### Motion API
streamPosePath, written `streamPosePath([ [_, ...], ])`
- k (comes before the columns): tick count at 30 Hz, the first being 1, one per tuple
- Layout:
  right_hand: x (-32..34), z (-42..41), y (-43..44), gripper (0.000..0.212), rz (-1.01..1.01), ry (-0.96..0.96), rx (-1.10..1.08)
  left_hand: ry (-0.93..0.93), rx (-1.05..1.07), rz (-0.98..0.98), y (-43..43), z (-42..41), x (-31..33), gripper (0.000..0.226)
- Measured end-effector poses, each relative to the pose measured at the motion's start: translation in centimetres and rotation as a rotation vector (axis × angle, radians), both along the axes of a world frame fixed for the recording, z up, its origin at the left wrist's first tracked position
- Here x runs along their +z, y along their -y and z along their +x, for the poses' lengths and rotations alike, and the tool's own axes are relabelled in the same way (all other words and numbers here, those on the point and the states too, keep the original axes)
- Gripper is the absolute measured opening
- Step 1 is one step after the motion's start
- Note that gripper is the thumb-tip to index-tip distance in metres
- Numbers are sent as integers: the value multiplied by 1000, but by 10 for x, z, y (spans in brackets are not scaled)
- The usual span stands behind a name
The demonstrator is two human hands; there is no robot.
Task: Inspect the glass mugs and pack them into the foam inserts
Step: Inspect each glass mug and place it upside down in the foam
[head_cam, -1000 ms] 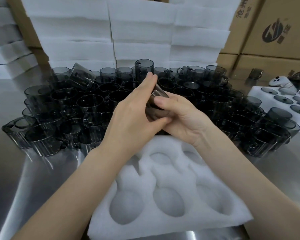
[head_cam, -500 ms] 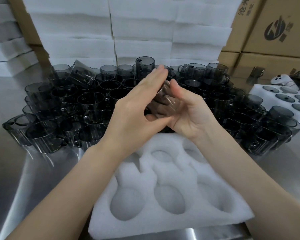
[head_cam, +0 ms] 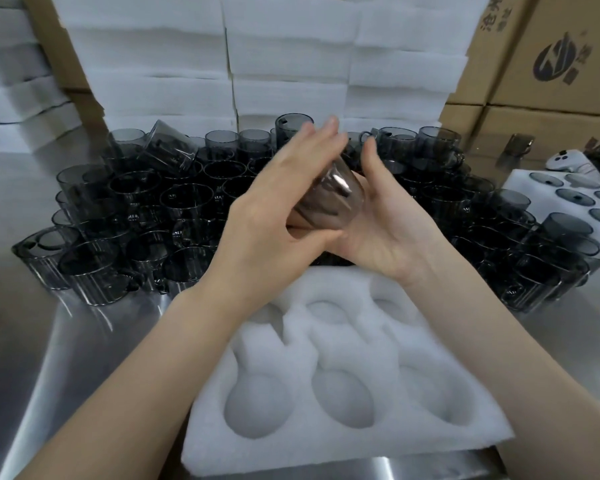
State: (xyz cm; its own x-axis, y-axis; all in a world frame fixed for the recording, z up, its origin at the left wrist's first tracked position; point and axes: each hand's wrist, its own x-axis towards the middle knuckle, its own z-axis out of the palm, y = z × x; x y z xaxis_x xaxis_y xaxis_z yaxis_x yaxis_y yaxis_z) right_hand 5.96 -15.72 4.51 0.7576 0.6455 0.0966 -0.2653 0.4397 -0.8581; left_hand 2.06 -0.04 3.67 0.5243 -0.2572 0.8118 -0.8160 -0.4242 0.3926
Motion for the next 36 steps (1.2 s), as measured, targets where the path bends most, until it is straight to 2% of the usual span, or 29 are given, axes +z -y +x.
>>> streamPosePath([
  [2, 1, -1, 3, 67, -84, 41, 73, -22, 8, -58, -2, -1, 1, 78],
  [6, 6, -4, 5, 44, -146, 143, 40, -136, -68, -123, -4, -1, 2, 78],
  [8, 9, -3, 8, 44, -162, 204, -13, -249, -158, -205, -6, -2, 5, 79],
  [11, 15, -4, 8, 37, -137, 171, 0, -358, -192, -326, -13, -3, 8, 76],
  [14, 22, -6, 1, 41, -163, 144, -88, -326, -196, -235, -23, -2, 12, 66],
  [17, 26, -9, -1, 21, -231, 234, -166, -402, -397, -246, -38, -1, 16, 59],
  [19, 27, -13, -1, 34, -299, 323, -146, -463, -483, -348, -45, 0, 20, 46],
  [22, 33, -24, -6, 45, -448, 449, -158, -535, -389, -581, -50, 4, 22, 26],
  [25, 37, -40, -22, 43, -681, 647, -126, -533, -228, -689, -51, 7, 22, 24],
  [30, 32, -57, -46, 47, -1072, 976, -123, -504, -134, -633, -49, 7, 18, 24],
  [36, 24, -63, -53, 44, -1096, 1088, -187, -527, -95, -542, -43, 7, 13, 27],
])
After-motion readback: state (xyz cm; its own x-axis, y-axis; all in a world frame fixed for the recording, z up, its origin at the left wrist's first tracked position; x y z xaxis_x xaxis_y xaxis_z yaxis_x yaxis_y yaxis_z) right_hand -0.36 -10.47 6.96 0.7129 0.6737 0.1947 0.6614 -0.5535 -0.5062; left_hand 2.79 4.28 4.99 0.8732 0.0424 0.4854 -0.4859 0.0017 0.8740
